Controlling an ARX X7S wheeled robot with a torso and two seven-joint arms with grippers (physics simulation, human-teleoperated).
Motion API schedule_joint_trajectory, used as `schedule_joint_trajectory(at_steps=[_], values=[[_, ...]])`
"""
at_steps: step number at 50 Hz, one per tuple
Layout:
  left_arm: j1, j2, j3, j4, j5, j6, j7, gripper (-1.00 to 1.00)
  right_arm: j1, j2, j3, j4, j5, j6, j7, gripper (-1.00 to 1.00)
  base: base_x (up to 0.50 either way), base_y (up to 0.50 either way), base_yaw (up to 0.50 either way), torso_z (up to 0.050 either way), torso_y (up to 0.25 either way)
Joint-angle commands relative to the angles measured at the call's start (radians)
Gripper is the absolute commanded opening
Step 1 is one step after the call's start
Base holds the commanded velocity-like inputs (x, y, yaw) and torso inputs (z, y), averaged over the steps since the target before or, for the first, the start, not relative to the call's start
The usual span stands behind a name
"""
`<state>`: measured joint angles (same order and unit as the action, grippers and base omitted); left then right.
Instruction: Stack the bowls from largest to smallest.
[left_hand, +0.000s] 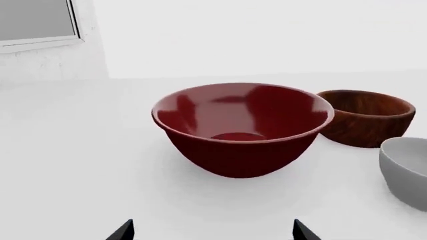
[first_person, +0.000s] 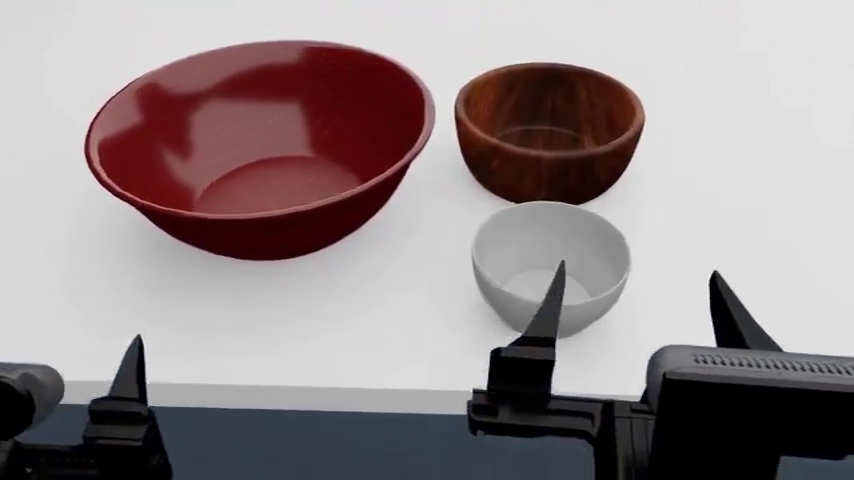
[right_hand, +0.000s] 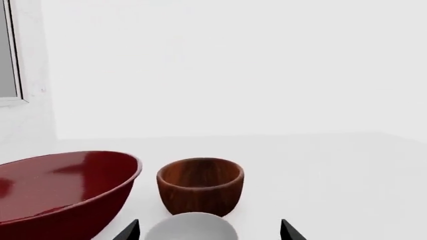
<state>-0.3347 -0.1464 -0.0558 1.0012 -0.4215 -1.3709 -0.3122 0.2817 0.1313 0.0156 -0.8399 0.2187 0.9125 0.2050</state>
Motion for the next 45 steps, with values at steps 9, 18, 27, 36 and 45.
schedule_joint_trajectory(at_steps=[9, 18, 27, 36, 45], values=[[-0.051, -0.185, -0.227, 0.041, -0.715, -0.090, -0.490, 1.00, 0.039, 0.014, 0.059, -0.020, 0.031, 0.063, 0.008, 1.00, 0.50, 0.01, 0.00, 0.000, 0.000], [-0.042, -0.260, -0.308, 0.036, -0.937, -0.077, -0.651, 1.00, 0.055, 0.023, 0.058, -0.023, 0.037, 0.084, 0.020, 1.00, 0.46, 0.34, 0.00, 0.000, 0.000], [-0.046, -0.292, -0.303, 0.028, -1.014, -0.055, -0.719, 1.00, 0.082, 0.027, 0.083, 0.028, 0.034, 0.063, 0.033, 1.00, 0.49, 0.17, 0.00, 0.000, 0.002], [-0.038, -0.323, -0.301, 0.028, -1.052, -0.030, -0.760, 1.00, 0.069, 0.039, 0.079, 0.018, 0.046, 0.065, 0.028, 1.00, 0.50, 0.00, 0.00, 0.000, 0.001], [-0.012, -0.506, -0.346, 0.032, -1.356, 0.081, -0.988, 1.00, 0.303, 0.149, 0.039, 0.171, 0.045, 0.181, -0.012, 1.00, 0.25, 0.00, 0.00, 0.000, 0.003]])
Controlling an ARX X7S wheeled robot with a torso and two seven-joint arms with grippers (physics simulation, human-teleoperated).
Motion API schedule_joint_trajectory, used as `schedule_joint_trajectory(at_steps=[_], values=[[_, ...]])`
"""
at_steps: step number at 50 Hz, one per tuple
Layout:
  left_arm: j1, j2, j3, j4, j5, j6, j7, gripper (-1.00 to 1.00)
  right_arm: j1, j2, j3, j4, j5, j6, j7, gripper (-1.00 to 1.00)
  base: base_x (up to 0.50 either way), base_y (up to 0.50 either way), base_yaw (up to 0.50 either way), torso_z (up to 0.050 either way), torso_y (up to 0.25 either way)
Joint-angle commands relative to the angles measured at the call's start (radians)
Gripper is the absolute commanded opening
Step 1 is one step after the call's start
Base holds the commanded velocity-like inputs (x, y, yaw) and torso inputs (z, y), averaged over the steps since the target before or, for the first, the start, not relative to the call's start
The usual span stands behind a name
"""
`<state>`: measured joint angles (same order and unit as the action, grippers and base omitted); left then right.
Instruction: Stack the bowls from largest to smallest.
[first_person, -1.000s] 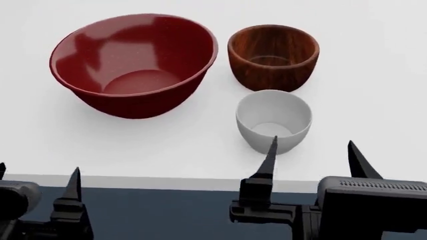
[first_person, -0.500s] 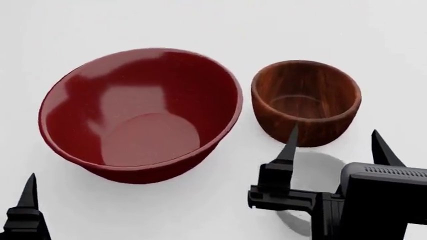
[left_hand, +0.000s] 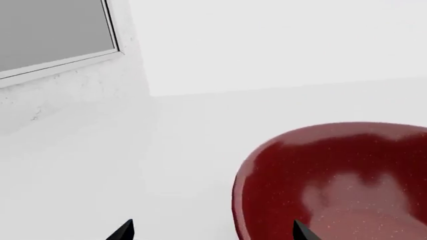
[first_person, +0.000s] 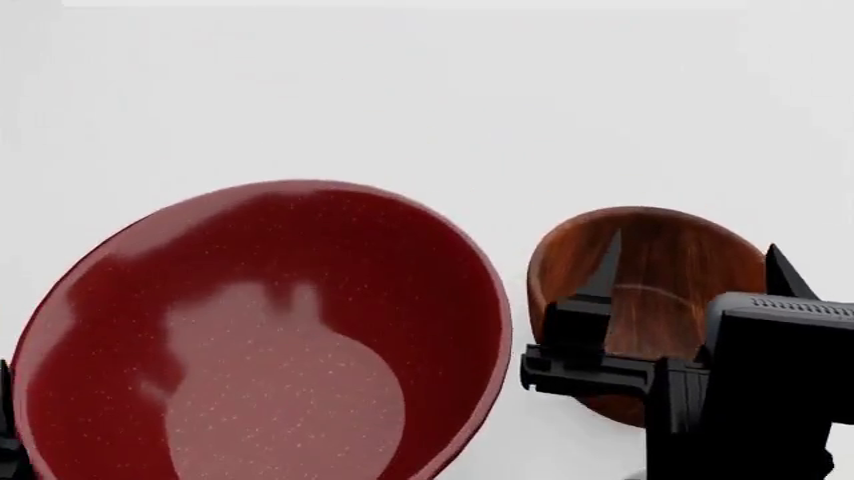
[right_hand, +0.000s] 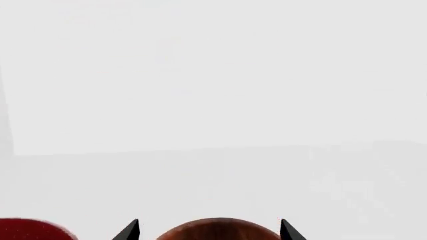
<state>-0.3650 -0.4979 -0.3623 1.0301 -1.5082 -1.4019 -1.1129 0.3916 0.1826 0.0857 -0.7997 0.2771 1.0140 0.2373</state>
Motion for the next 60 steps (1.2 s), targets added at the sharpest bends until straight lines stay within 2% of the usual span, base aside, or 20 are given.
schedule_joint_trajectory(at_steps=[1, 4, 7, 8, 11, 13, 18, 20, 22, 28, 37, 44, 48, 53, 60], values=[[-0.002, -0.168, -0.020, -0.007, -0.290, 0.122, -0.214, 1.00, 0.238, 0.115, -0.037, 0.171, -0.008, 0.097, -0.060, 1.00, 0.00, 0.00, 0.00, 0.000, 0.000], [0.006, -0.250, -0.039, 0.013, -0.416, 0.182, -0.298, 1.00, 0.451, 0.163, -0.048, 0.388, 0.006, 0.179, -0.108, 1.00, 0.00, 0.00, 0.00, 0.000, 0.000], [0.032, -0.226, -0.132, 0.015, -0.495, 0.132, -0.313, 1.00, 0.582, 0.218, -0.130, 0.576, -0.010, 0.117, -0.184, 1.00, 0.00, 0.00, 0.00, 0.000, 0.000], [0.040, -0.215, -0.159, 0.015, -0.512, 0.115, -0.314, 1.00, 0.609, 0.265, -0.208, 0.612, -0.026, 0.045, -0.249, 1.00, 0.00, 0.00, 0.00, 0.000, 0.000], [0.050, -0.186, -0.213, 0.013, -0.548, 0.080, -0.312, 1.00, 0.717, 0.286, -0.273, 0.753, -0.034, 0.099, -0.296, 1.00, 0.00, 0.00, 0.00, 0.000, 0.000], [0.046, -0.193, -0.216, 0.010, -0.570, 0.078, -0.331, 1.00, 0.795, 0.311, -0.343, 0.839, -0.030, 0.187, -0.354, 1.00, 0.00, 0.00, 0.00, 0.000, 0.000], [0.026, -0.219, -0.208, 0.001, -0.604, 0.089, -0.364, 1.00, 0.947, 0.346, -0.533, 1.060, -0.073, 0.175, -0.478, 1.00, 0.00, 0.00, 0.00, 0.000, 0.000], [0.030, -0.228, -0.214, 0.006, -0.620, 0.097, -0.376, 1.00, 1.020, 0.370, -0.662, 1.164, -0.104, 0.128, -0.579, 1.00, 0.00, 0.00, 0.00, 0.000, 0.000], [0.040, -0.229, -0.238, 0.010, -0.640, 0.094, -0.382, 1.00, 1.080, 0.382, -0.728, 1.237, -0.116, 0.134, -0.650, 1.00, 0.00, 0.00, 0.00, 0.000, 0.000], [0.053, -0.200, -0.290, 0.003, -0.652, 0.050, -0.370, 1.00, 1.074, 0.444, -0.826, 1.207, -0.103, 0.200, -0.763, 1.00, 0.00, 0.00, 0.00, 0.000, 0.000], [0.079, -0.172, -0.351, 0.003, -0.678, 0.010, -0.366, 1.00, 0.987, 0.465, -0.884, 1.152, -0.087, 0.230, -0.795, 1.00, 0.00, 0.00, 0.00, 0.000, 0.000], [0.090, -0.167, -0.378, 0.007, -0.710, -0.002, -0.382, 1.00, 0.996, 0.416, -0.918, 1.243, -0.102, 0.183, -0.800, 1.00, 0.00, 0.00, 0.00, 0.000, 0.000], [0.083, -0.144, -0.371, 0.004, -0.701, -0.020, -0.383, 1.00, 1.021, 0.352, -0.914, 1.361, -0.104, 0.149, -0.800, 1.00, 0.00, 0.00, 0.00, 0.000, 0.000], [0.081, -0.159, -0.363, 0.005, -0.714, -0.004, -0.403, 1.00, 1.027, 0.304, -0.928, 1.465, -0.112, 0.104, -0.803, 1.00, 0.00, 0.00, 0.00, 0.000, 0.000], [0.075, -0.147, -0.341, -0.003, -0.691, -0.015, -0.395, 1.00, 1.044, 0.197, -0.942, 1.760, -0.131, -0.052, -0.801, 1.00, 0.00, 0.00, 0.00, 0.000, 0.000]])
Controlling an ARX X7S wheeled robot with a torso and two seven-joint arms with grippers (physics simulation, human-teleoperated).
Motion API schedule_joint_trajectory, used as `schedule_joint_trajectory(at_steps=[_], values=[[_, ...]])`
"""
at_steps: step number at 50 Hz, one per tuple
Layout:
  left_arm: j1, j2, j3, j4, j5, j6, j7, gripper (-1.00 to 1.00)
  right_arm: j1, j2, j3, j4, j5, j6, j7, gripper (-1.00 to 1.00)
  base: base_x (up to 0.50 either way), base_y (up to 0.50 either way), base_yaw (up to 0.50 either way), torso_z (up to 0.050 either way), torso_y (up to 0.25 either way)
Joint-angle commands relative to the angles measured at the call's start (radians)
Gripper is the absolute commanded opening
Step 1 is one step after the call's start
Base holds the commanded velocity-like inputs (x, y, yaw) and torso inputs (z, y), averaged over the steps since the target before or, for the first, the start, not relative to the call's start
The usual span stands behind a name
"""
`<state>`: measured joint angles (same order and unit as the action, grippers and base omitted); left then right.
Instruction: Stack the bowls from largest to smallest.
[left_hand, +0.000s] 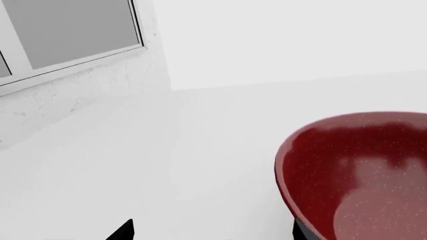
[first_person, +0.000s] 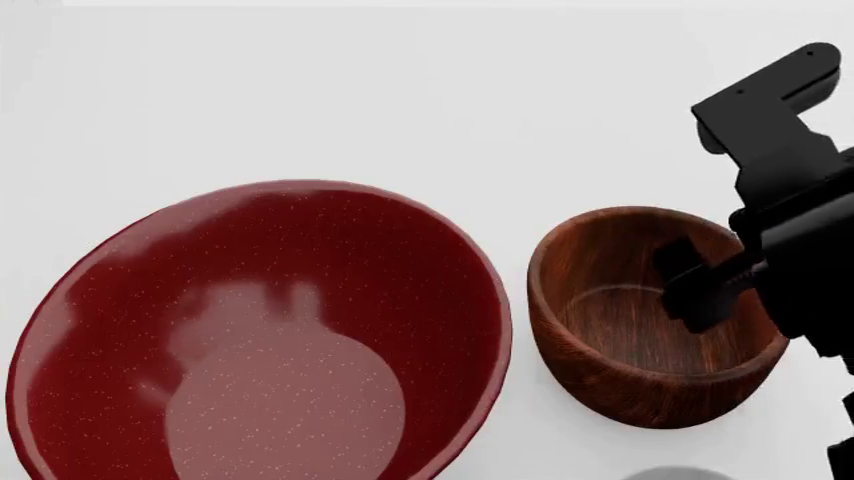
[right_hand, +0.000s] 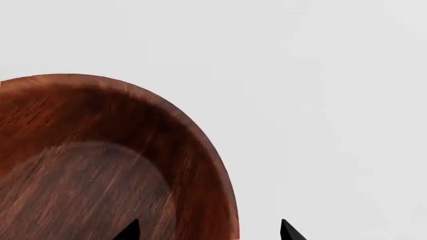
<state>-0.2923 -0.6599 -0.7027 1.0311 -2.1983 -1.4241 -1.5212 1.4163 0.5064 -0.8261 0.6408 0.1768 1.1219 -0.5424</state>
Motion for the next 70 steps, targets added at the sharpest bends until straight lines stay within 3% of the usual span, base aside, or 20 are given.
schedule_joint_trajectory(at_steps=[1, 8, 13, 14, 41, 45, 53, 56, 59, 62, 70], values=[[0.008, 0.006, -0.009, -0.002, -0.011, 0.013, 0.010, 1.00, 0.031, -0.145, -0.033, 0.373, -0.036, -0.186, -0.022, 1.00, 0.00, 0.00, 0.00, 0.000, 0.000], [0.012, -0.007, -0.009, 0.000, -0.017, 0.025, 0.002, 1.00, 0.051, -0.233, -0.041, 0.647, -0.052, -0.342, -0.021, 1.00, 0.00, 0.00, 0.00, 0.000, 0.000], [0.016, -0.012, -0.013, 0.001, -0.022, 0.030, -0.003, 1.00, 0.062, -0.237, -0.022, 0.665, -0.050, -0.344, -0.017, 1.00, 0.00, 0.00, 0.00, 0.000, 0.000], [0.019, -0.016, -0.016, 0.002, -0.028, 0.033, -0.004, 1.00, 0.071, -0.235, 0.001, 0.665, -0.039, -0.352, 0.009, -1.00, 0.00, 0.00, 0.00, 0.000, 0.000], [0.002, -0.025, 0.000, 0.003, -0.029, 0.042, -0.010, 1.00, 0.347, -0.200, 0.265, 0.666, -0.021, -0.369, 0.150, -1.00, 0.00, 0.00, 0.00, 0.000, 0.000], [-0.001, -0.022, 0.004, 0.000, -0.013, 0.040, -0.004, 1.00, 0.391, -0.201, 0.291, 0.621, 0.000, -0.301, 0.132, -1.00, 0.00, 0.00, 0.00, 0.000, 0.000], [-0.002, -0.043, 0.016, 0.006, -0.019, 0.065, -0.017, 1.00, 0.379, -0.148, 0.376, 0.231, 0.098, -0.004, 0.155, -1.00, 0.00, 0.00, 0.00, 0.000, 0.000], [0.025, -0.040, -0.062, 0.015, -0.102, 0.046, -0.044, 1.00, 0.412, -0.166, 0.431, 0.186, 0.129, 0.067, 0.189, -1.00, 0.00, 0.00, 0.00, 0.000, 0.000], [0.021, -0.039, -0.046, 0.014, -0.087, 0.049, -0.043, 1.00, 0.410, -0.176, 0.442, 0.121, 0.150, 0.114, 0.189, -1.00, 0.00, 0.00, 0.00, 0.000, 0.000], [0.045, -0.046, -0.109, 0.015, -0.132, 0.038, -0.047, 1.00, 0.422, -0.191, 0.452, 0.088, 0.174, 0.166, 0.181, -1.00, 0.00, 0.00, 0.00, 0.000, 0.000], [0.045, -0.026, -0.101, 0.015, -0.123, 0.027, -0.046, 1.00, 0.282, -0.179, 0.465, -0.252, 0.264, 0.379, 0.201, -1.00, 0.00, 0.00, 0.00, 0.000, 0.000]])
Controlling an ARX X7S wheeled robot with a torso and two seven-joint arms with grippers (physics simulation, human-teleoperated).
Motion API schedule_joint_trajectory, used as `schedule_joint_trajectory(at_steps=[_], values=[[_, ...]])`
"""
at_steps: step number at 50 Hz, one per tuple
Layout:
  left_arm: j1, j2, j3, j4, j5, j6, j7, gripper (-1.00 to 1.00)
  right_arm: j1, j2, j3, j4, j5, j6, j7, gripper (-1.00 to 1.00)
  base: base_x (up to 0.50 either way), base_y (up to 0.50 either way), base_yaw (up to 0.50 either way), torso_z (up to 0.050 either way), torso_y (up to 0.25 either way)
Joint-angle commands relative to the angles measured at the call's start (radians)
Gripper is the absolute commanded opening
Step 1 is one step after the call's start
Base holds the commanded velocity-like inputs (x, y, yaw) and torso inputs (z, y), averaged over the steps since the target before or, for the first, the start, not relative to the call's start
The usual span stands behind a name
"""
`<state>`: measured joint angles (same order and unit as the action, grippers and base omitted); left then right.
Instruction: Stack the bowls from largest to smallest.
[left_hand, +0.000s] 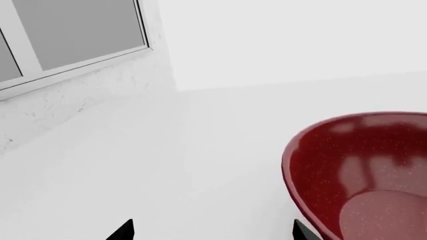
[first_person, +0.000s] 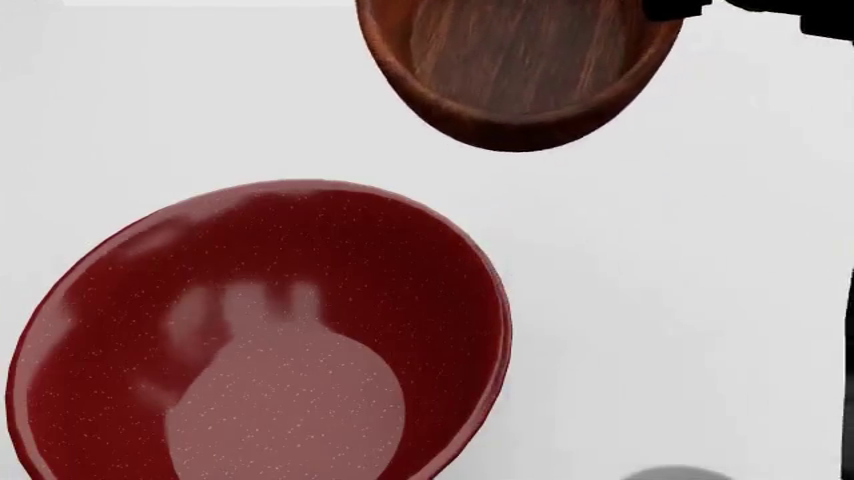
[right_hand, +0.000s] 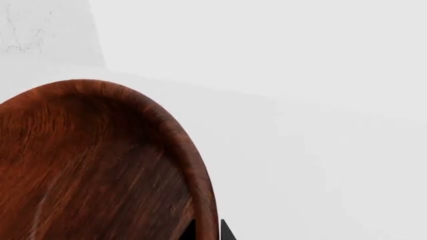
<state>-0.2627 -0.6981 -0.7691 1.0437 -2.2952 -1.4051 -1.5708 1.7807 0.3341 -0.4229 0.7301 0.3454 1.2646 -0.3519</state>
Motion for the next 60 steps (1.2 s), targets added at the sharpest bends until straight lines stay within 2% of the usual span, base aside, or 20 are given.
schedule_joint_trajectory(at_steps=[1, 3, 7, 10, 13, 17, 26, 31, 36, 39, 40, 44, 49, 52, 56, 60], values=[[0.012, 0.010, -0.027, 0.002, -0.019, 0.012, 0.004, 1.00, -0.088, -0.006, 0.063, -0.363, 0.104, 0.253, 0.009, -1.00, 0.00, 0.00, 0.00, 0.000, 0.000], [0.012, 0.007, -0.032, 0.002, -0.024, 0.012, 0.004, 1.00, -0.109, -0.004, 0.061, -0.424, 0.165, 0.305, 0.037, -1.00, 0.00, 0.00, 0.00, 0.000, 0.000], [0.006, 0.029, -0.011, 0.000, 0.010, -0.004, 0.012, 1.00, -0.134, 0.044, 0.015, -0.469, 0.482, 0.305, 0.270, -1.00, 0.00, 0.00, 0.00, 0.000, 0.000], [0.015, 0.034, -0.030, 0.000, -0.001, -0.011, 0.009, 1.00, -0.146, 0.054, -0.026, -0.491, 0.605, 0.302, 0.349, -1.00, 0.00, 0.00, 0.00, 0.000, 0.000], [0.015, 0.037, 0.003, -0.004, 0.019, -0.017, 0.019, 1.00, -0.123, 0.040, -0.075, -0.447, 0.600, 0.274, 0.331, -1.00, 0.00, 0.00, 0.00, 0.000, 0.003], [0.026, 0.037, -0.035, -0.001, -0.009, -0.018, 0.012, 1.00, -0.154, 0.036, -0.120, -0.487, 0.630, 0.289, 0.338, -1.00, 0.00, 0.00, 0.00, 0.000, 0.000], [0.026, 0.026, -0.025, 0.002, -0.006, -0.006, 0.006, 1.00, -0.211, 0.020, -0.162, -0.515, 0.746, 0.293, 0.463, -1.00, 0.00, 0.00, 0.00, 0.000, 0.000], [0.067, 0.013, -0.134, 0.003, -0.096, -0.018, 0.001, 1.00, -0.245, -0.007, -0.155, -0.519, 0.838, 0.300, 0.566, -1.00, 0.00, 0.00, 0.00, 0.000, 0.000], [0.064, 0.036, -0.138, 0.003, -0.096, -0.032, 0.002, 1.00, -0.246, -0.033, -0.176, -0.520, 0.961, 0.292, 0.672, -1.00, 0.00, 0.00, 0.00, 0.000, 0.002], [0.064, 0.045, -0.133, 0.002, -0.082, -0.032, 0.005, 1.00, -0.245, -0.038, -0.198, -0.517, 0.973, 0.277, 0.679, -1.00, 0.00, 0.00, 0.00, 0.000, 0.000], [0.082, 0.048, -0.180, 0.002, -0.116, -0.043, 0.004, 1.00, -0.248, -0.042, -0.202, -0.518, 0.979, 0.276, 0.687, -1.00, 0.00, 0.00, 0.00, 0.000, 0.000], [0.079, 0.065, -0.180, 0.002, -0.111, -0.057, 0.005, 1.00, -0.259, -0.051, -0.209, -0.502, 1.003, 0.276, 0.735, -1.00, 0.00, 0.00, 0.00, 0.000, 0.000], [0.106, 0.058, -0.241, 0.003, -0.158, -0.062, 0.002, 1.00, -0.274, -0.051, -0.236, -0.506, 0.996, 0.253, 0.747, -1.00, 0.00, 0.00, 0.00, 0.000, 0.000], [0.081, 0.059, -0.182, 0.002, -0.108, -0.050, 0.004, 1.00, -0.281, -0.052, -0.241, -0.500, 1.003, 0.248, 0.759, -1.00, 0.00, 0.00, 0.00, 0.000, 0.000], [0.108, 0.058, -0.245, 0.003, -0.160, -0.062, 0.002, 1.00, -0.284, -0.053, -0.254, -0.489, 0.999, 0.234, 0.759, -1.00, 0.00, 0.00, 0.00, 0.000, 0.000], [0.097, 0.059, -0.217, 0.003, -0.140, -0.057, 0.002, 1.00, -0.287, -0.055, -0.251, -0.488, 1.018, 0.231, 0.768, -1.00, 0.00, 0.00, 0.00, 0.000, 0.000]])
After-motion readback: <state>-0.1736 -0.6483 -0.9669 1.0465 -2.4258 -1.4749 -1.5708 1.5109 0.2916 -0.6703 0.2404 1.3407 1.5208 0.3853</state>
